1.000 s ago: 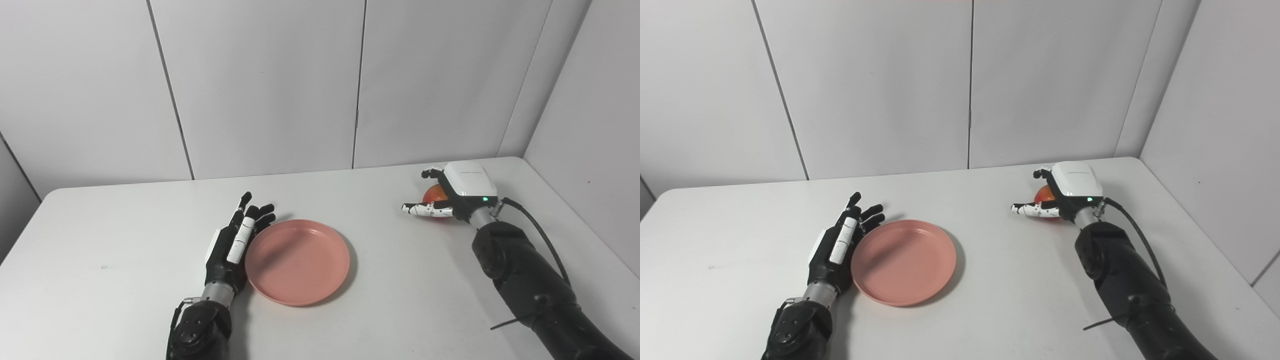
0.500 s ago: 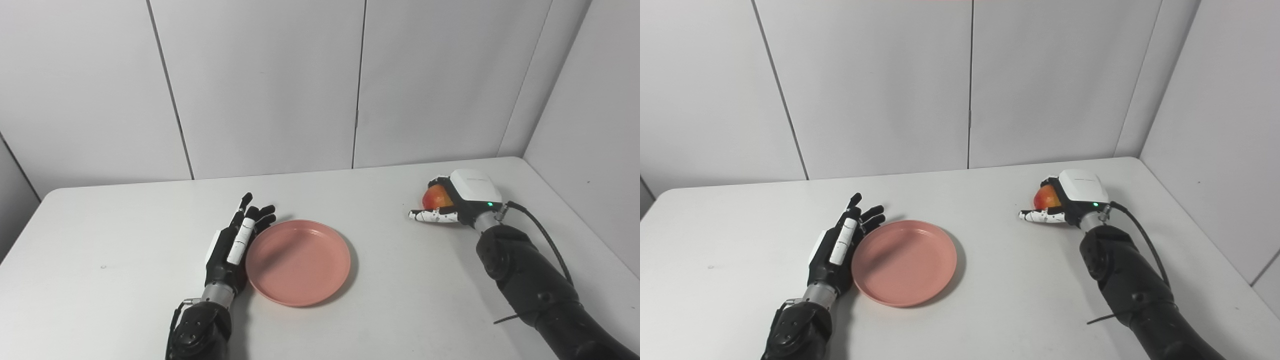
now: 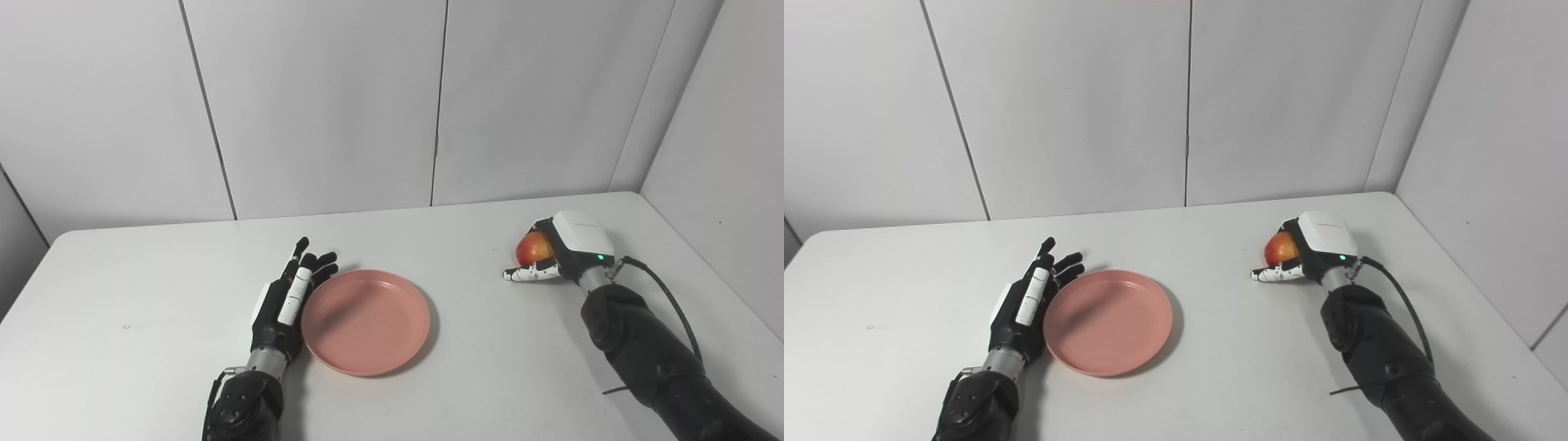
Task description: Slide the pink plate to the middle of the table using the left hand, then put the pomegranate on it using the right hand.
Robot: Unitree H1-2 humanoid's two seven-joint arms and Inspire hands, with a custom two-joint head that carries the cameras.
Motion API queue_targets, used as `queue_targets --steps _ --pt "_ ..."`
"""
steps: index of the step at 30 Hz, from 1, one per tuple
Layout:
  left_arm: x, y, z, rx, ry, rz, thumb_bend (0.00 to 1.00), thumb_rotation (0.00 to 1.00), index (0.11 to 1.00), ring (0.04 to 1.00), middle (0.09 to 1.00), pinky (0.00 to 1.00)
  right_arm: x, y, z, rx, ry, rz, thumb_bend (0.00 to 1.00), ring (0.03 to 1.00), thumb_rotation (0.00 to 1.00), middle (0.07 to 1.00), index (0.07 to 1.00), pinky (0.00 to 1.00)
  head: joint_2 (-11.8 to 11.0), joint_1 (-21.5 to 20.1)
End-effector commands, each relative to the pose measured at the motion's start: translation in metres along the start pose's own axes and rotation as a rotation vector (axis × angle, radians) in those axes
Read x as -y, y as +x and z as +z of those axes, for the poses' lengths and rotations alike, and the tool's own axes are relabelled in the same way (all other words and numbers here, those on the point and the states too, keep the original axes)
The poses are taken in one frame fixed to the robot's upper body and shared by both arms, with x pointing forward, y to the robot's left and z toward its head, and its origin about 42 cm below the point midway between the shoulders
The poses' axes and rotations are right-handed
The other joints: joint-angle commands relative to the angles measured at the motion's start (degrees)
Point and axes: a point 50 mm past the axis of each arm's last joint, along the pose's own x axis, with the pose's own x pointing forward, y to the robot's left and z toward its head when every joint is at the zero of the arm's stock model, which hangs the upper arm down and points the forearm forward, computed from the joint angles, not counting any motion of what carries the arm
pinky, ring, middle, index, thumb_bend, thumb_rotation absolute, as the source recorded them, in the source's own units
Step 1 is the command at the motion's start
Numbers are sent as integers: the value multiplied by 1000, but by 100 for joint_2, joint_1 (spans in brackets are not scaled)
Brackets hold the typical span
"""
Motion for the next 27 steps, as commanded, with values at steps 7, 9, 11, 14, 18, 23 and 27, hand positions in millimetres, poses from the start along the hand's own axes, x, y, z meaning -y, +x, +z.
queue_targets --steps 7,9,11,14,18,23,27 --pt "-2 -8 -19 -101 -12 16 864 744 971 816 796 879 5 3 8 39 -10 -7 505 319 167 410 487 250 -1 -2" --pt "-2 -8 -19 -102 -13 16 867 742 969 813 796 874 6 2 7 39 -7 -7 505 316 168 407 486 247 -1 -2" --pt "-1 -8 -19 -102 -13 13 868 744 970 810 795 872 8 2 7 41 -4 -10 505 315 169 406 485 245 6 8" --pt "0 -8 -19 -101 -10 9 864 749 971 810 794 874 13 1 6 43 11 -19 506 304 170 396 484 235 13 23" --pt "3 -8 -19 -103 -9 9 873 751 971 808 795 871 29 -1 14 73 13 -47 502 321 175 408 484 249 21 86" --pt "7 -6 -21 -101 -12 9 884 752 967 810 796 867 46 -3 25 113 19 -92 499 319 178 420 484 246 14 216" --pt "11 -5 -22 -101 -11 13 876 759 964 811 796 863 64 -2 40 175 34 -158 496 320 174 421 485 248 9 340"
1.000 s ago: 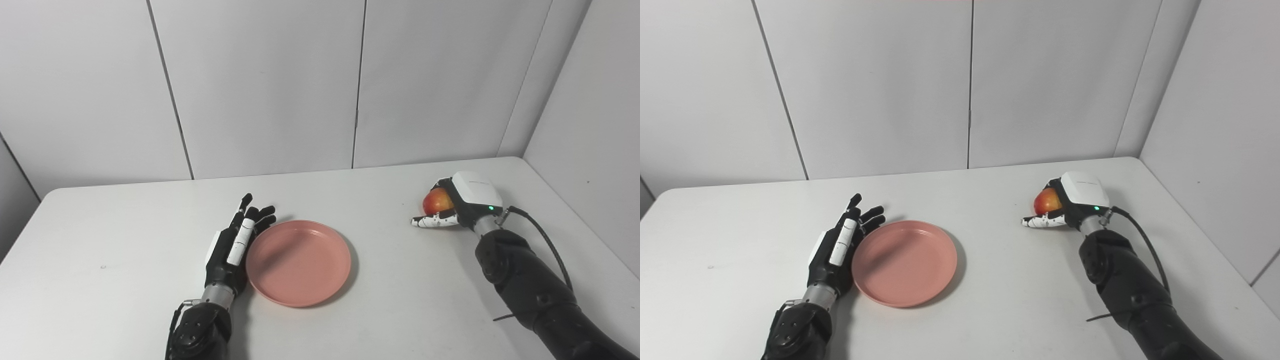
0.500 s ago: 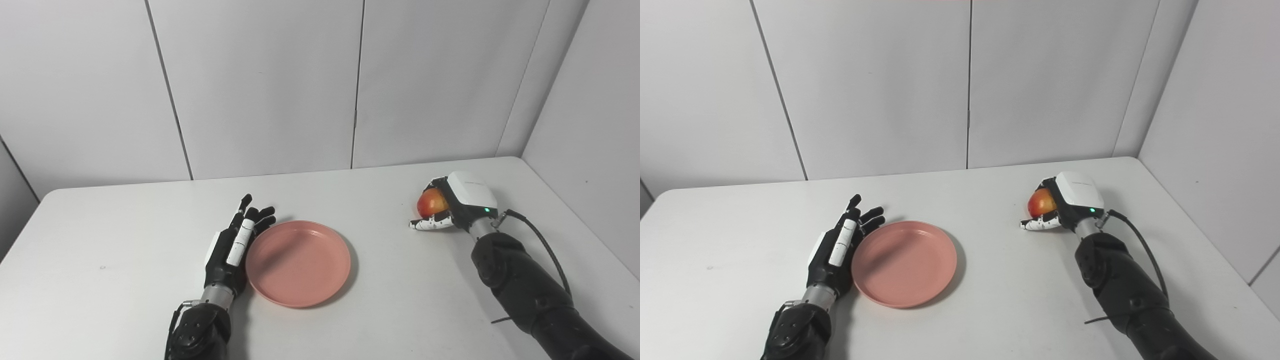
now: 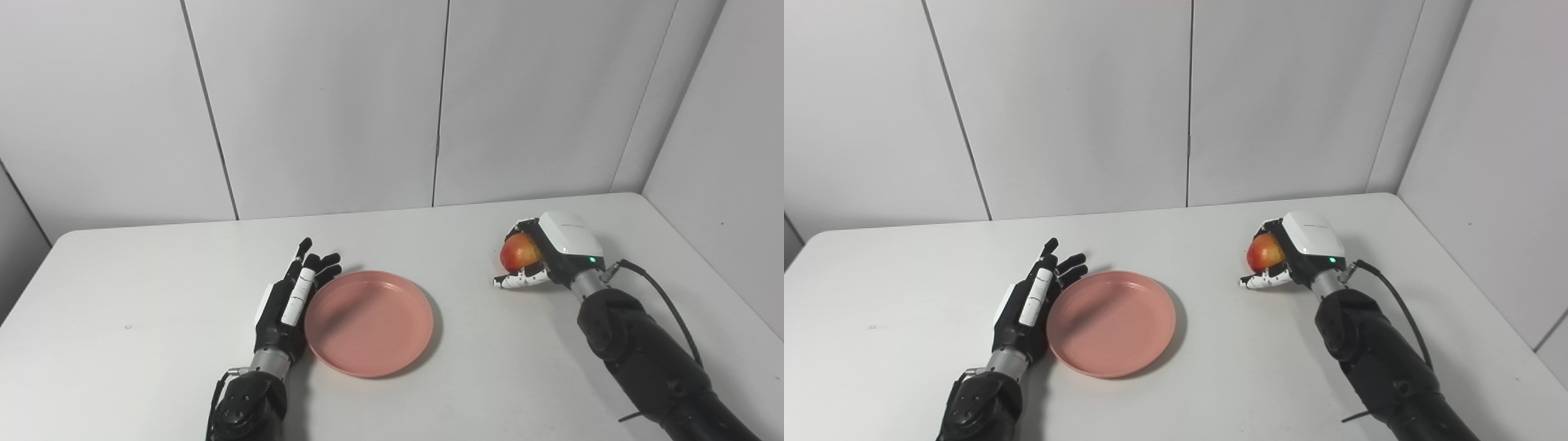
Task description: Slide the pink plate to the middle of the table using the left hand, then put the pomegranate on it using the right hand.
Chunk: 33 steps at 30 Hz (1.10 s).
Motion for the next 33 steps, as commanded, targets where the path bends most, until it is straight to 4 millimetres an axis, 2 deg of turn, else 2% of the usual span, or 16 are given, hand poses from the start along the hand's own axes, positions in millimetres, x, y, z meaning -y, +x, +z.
queue_targets --steps 1,8,17,27,33 --pt "6 -5 -21 -94 -13 15 880 776 959 811 795 861 42 18 13 55 -8 -125 496 326 175 428 487 254 -12 51" --pt "12 -4 -24 -71 -19 25 926 889 936 796 787 839 64 20 55 181 21 -187 496 311 174 419 486 236 -35 214" --pt "19 -3 -26 -77 -14 30 950 887 936 796 784 845 75 10 107 342 43 -209 496 313 183 452 487 225 -72 389" --pt "19 -1 -27 -80 -5 32 958 887 955 820 775 880 70 -9 158 489 80 -189 496 318 185 443 487 245 -94 465" --pt "18 -2 -27 -84 1 31 937 897 969 832 775 901 59 -19 177 517 99 -148 494 299 185 440 488 215 -97 442"
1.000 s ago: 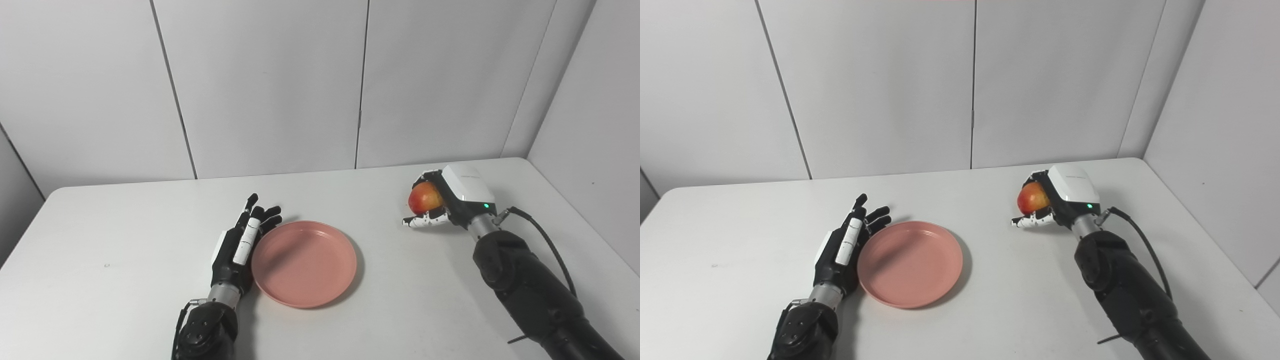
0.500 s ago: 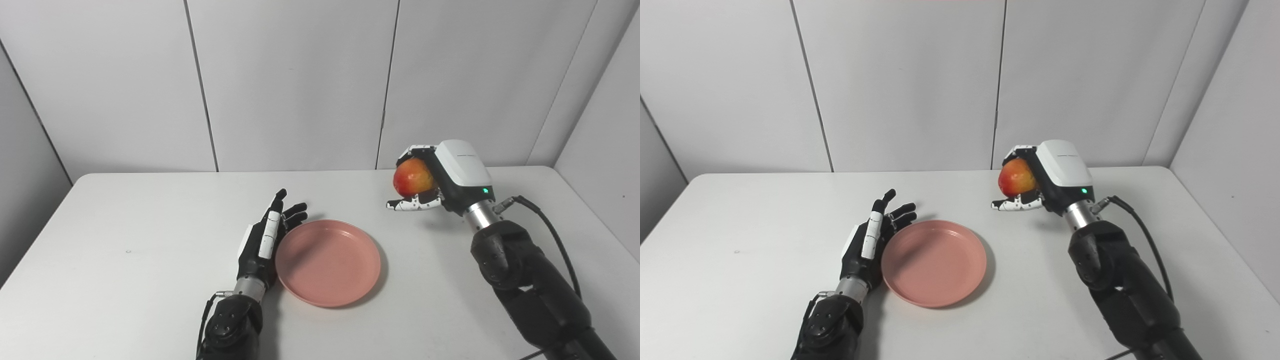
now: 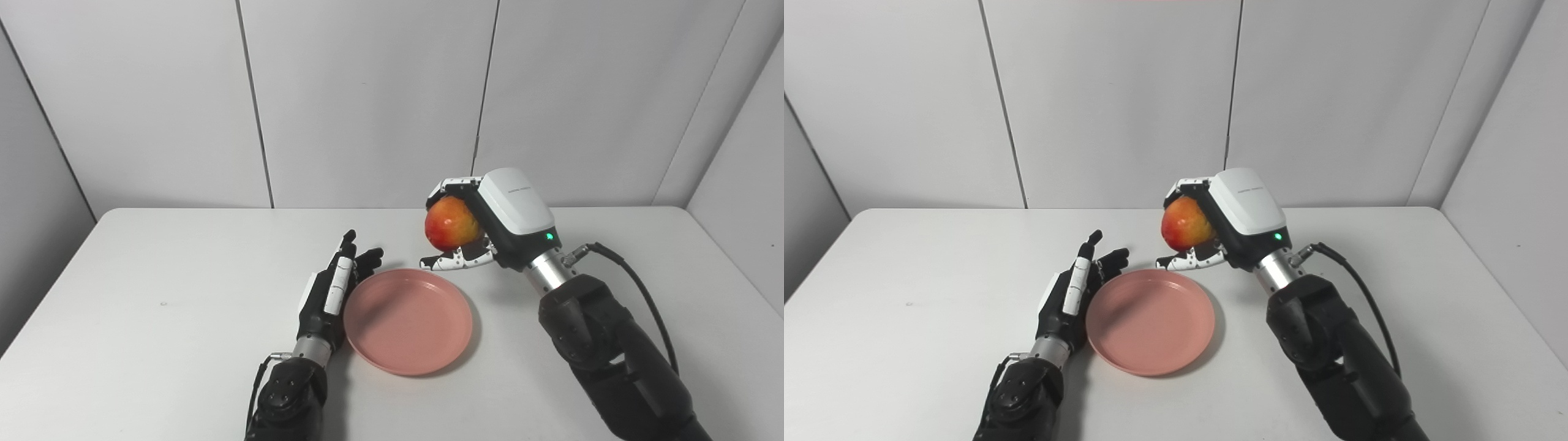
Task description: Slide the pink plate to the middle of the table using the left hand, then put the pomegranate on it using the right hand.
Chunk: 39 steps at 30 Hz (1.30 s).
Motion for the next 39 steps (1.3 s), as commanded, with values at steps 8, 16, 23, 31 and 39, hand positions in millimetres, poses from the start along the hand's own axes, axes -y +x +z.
queue_targets --steps 8,16,23,31,39 --pt "-2 -7 -21 -91 1 14 942 904 974 819 765 919 -12 6 23 48 44 -1 495 299 185 432 488 211 -1 -15" --pt "-3 -7 -22 -91 0 -7 938 919 995 841 793 951 -51 -4 26 33 47 135 493 309 184 441 487 219 -1 -15" --pt "-4 -7 -21 -94 12 -11 934 925 977 863 803 965 -75 -3 18 -13 71 199 496 298 180 432 486 210 39 -94" --pt "-1 -6 -22 -90 -5 -4 901 925 972 853 806 960 -87 3 9 -40 62 239 496 304 180 436 486 218 26 -78" --pt "3 -6 -24 -93 0 -10 920 932 973 843 818 921 -88 6 4 -44 70 246 497 309 179 441 487 220 44 -85"
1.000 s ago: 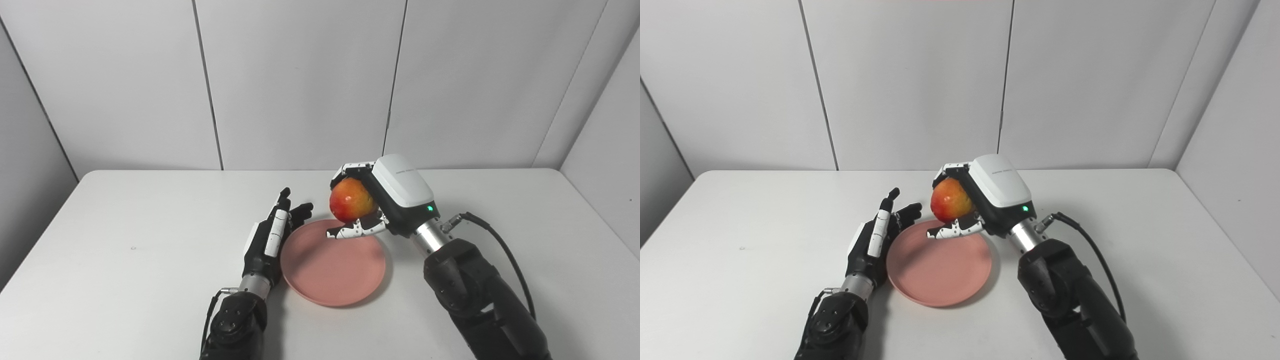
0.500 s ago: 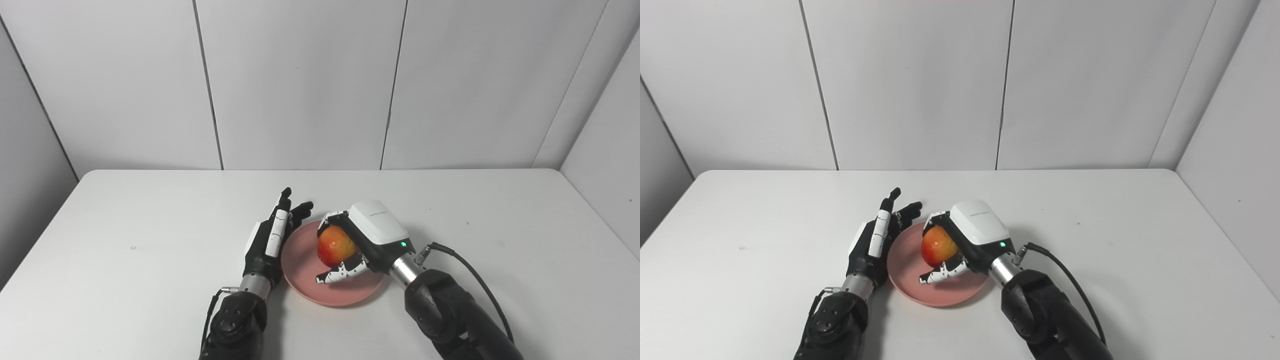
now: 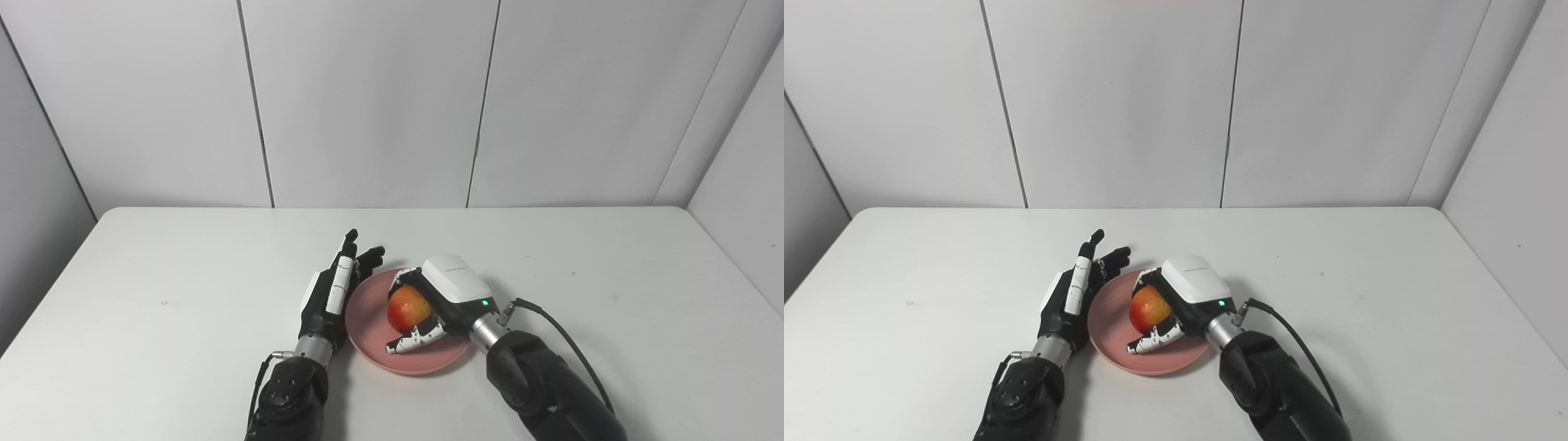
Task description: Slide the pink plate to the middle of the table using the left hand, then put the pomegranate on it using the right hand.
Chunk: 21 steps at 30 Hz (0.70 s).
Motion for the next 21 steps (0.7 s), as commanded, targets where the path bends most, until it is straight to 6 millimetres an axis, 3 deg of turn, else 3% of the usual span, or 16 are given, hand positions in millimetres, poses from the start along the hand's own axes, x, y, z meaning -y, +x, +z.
queue_targets --steps 1,6,7,9,11,21 --pt "2 -7 -22 -95 -11 9 912 931 978 858 842 937 27 13 9 75 -23 -80 496 322 181 455 488 232 0 3" --pt "2 -7 -23 -89 -21 11 898 924 991 869 870 932 27 14 10 72 -30 -55 494 372 185 502 494 271 3 -3" --pt "1 -7 -24 -88 -19 11 898 923 992 869 876 925 27 14 10 72 -30 -48 537 384 441 515 547 280 3 -3" --pt "1 -7 -24 -87 -18 11 904 920 992 892 904 930 27 13 10 68 -25 -34 610 434 720 567 639 318 3 -3" --pt "1 -6 -25 -87 -19 13 909 914 992 906 921 926 27 13 11 67 -15 -29 645 473 808 604 676 348 3 -3" --pt "0 -7 -24 -91 -38 15 921 893 983 891 867 916 27 10 12 70 -5 -19 778 595 995 713 728 449 29 -38"
